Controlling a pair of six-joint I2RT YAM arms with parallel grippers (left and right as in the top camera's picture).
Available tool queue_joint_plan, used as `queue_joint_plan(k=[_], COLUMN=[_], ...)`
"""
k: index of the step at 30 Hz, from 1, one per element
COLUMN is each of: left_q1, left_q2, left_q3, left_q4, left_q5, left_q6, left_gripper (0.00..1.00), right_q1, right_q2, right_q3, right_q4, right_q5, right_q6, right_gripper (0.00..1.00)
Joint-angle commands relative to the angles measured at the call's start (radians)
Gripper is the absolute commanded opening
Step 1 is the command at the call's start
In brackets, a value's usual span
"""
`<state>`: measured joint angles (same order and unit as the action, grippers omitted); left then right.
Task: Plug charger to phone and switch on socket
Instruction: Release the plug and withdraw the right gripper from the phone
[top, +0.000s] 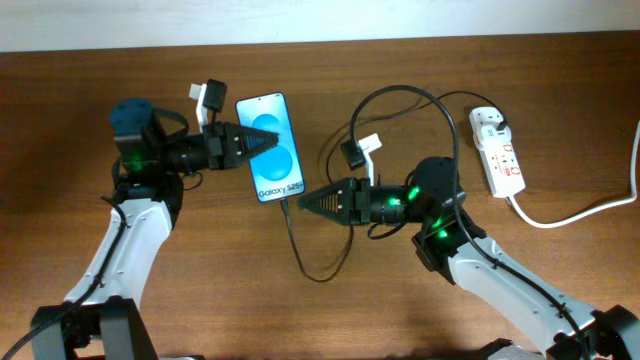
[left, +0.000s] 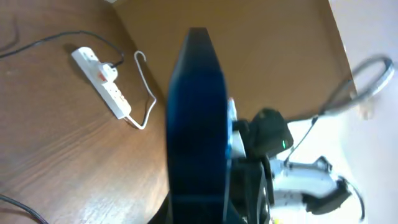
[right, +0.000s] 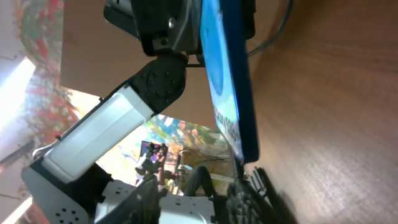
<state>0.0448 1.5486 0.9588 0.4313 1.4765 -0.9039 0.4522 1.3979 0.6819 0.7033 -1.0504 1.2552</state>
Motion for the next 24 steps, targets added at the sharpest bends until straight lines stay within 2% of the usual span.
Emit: queue_joint_plan(k=[1, 4, 9, 11, 12, 14, 17, 19, 24], left_q1=[0.004, 0.003, 0.003, 0.001, -0.009, -0.024, -0.052, -0.067, -0.169], left_q2=[-0.009, -0.009, -0.009, -0.009, -0.008, -0.008, -0.007, 0.003, 0.132], left_q3=[-0.008, -0.008, -0.008, -0.008, -0.008, -0.008, -0.008, -0.008, -0.008], left_q4=[0.032, 0.099, 0.196, 0.07, -0.05, -0.198, -0.639, -0.692, -0.628], left_q5=[0.098, 0.098, 0.098, 0.032, -0.052, -0.163, -0.48, -0.535, -0.56], left_q6=[0.148, 0.148, 0.15, 0.15, 0.15, 0.15, 0.146, 0.159, 0.358], left_gripper=[0.0, 0.0, 0.0, 0.0, 0.0, 0.0, 0.0, 0.0, 0.02], right_q1=[-0.063, -0.129, -0.219, -0.231, -0.231, -0.231, -0.231, -0.231, -0.231], right_q2=[-0.004, -0.004, -0.004, -0.004, -0.004, -0.004, -0.004, -0.004, -0.004], right_q3=[0.021, 0.021, 0.021, 0.021, 0.021, 0.021, 0.021, 0.021, 0.021], right_q4=[-0.021, -0.119, -0.479, -0.682, -0.762, -0.838, -0.943, -0.98, -1.142], right_q5=[-0.037, -0.058, 0.067, 0.232, 0.29, 0.331, 0.396, 0.413, 0.493], right_q6=[-0.061, -0.212, -0.513, -0.616, -0.652, -0.68, -0.684, -0.684, -0.755], right_gripper=[0.41, 0.49, 0.5, 0.51, 0.51, 0.51, 0.51, 0.51, 0.51])
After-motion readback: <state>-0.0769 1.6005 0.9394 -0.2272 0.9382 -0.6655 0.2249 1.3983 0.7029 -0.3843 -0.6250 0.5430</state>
